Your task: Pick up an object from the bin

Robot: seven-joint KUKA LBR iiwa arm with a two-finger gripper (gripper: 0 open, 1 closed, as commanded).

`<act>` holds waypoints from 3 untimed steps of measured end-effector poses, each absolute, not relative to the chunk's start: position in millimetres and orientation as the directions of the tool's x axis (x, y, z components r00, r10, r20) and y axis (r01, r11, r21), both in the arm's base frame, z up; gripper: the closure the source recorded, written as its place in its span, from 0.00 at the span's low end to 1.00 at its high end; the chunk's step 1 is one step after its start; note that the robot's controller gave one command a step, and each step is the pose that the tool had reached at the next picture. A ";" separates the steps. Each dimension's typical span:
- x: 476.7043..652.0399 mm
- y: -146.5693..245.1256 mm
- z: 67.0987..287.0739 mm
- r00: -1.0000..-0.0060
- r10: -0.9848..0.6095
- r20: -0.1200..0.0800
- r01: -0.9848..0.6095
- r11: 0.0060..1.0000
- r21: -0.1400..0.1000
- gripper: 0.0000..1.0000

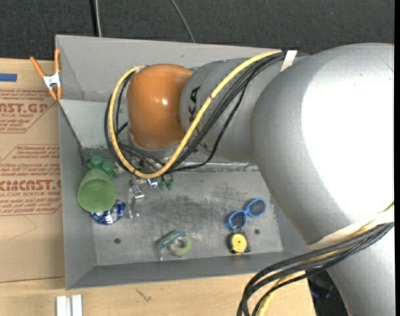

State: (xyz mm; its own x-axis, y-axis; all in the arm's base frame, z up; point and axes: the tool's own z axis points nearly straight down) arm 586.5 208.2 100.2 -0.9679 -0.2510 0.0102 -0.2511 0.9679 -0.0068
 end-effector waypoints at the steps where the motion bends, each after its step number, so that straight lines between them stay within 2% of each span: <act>1: 591.0 120.4 99.6 -0.952 -0.306 -0.001 -0.306 0.952 -0.003 0.00; 2: 564.0 202.0 76.0 -0.931 -0.366 -0.007 -0.366 0.931 -0.002 0.00; 3: 548.0 213.1 75.4 -0.941 -0.338 -0.005 -0.338 0.941 -0.012 0.00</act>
Offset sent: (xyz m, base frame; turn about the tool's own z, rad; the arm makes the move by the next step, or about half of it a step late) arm 0.0037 -0.0828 -0.0002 -0.0629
